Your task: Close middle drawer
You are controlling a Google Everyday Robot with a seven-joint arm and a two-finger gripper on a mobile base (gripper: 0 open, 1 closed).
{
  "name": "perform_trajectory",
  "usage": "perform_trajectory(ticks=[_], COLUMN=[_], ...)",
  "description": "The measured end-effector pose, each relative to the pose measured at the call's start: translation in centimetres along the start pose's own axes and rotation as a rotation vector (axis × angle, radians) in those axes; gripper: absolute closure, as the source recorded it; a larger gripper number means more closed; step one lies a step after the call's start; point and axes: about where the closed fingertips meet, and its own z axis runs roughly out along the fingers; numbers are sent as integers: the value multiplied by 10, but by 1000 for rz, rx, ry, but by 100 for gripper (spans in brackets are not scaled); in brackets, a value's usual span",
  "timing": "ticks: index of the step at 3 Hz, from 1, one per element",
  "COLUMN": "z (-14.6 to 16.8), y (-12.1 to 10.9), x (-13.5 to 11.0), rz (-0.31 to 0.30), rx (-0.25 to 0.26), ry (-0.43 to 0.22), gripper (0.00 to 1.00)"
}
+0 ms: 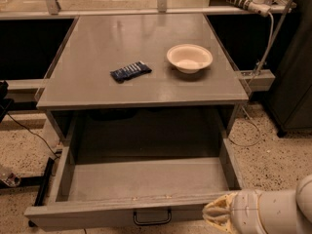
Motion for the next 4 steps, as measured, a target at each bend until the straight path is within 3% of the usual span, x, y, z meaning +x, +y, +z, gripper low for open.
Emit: perform_trajectory(ticks=[1,2,4], z=[16,16,16], y=[-4,-6,-6], x=[8,9,8], rz=[-16,-16,-16], rx=[16,22,22], ry=[11,13,13], gripper=[100,82,35])
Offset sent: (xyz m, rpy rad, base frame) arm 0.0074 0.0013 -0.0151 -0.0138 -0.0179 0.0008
